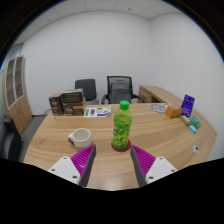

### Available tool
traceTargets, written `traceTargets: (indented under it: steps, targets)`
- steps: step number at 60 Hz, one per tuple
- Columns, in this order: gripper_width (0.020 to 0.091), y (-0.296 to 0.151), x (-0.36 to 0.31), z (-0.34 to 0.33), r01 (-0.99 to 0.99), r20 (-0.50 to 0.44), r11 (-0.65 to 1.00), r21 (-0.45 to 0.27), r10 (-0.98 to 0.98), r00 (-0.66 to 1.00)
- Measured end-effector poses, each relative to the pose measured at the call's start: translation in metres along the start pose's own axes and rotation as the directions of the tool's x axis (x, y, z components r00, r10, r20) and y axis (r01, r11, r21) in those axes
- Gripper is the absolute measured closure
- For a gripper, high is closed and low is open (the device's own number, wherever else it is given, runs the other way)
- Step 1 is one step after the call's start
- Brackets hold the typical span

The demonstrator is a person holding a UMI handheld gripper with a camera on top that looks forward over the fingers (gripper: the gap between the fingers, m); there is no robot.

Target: Pour water

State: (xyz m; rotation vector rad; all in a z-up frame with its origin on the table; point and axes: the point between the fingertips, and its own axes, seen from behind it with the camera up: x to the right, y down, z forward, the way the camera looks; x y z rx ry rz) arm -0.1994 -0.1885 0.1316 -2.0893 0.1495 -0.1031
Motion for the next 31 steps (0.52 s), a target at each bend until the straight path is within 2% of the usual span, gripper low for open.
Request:
traceTargets:
  steps: [4, 19, 31]
  targets:
    - [0.0416, -0.012, -0.009, -0.017, -0.018, 0.01, 1.0, -0.004, 0.018, 1.0]
    - [0.0415, -0.056, -0.038, -0.072, -0.035, -0.003, 0.998, 0.059, 0.036, 0.999]
    - [0.0415, -0.074, -0.047, -0.089, -0.047, -0.018, 0.995, 0.088, 0.049, 0.999]
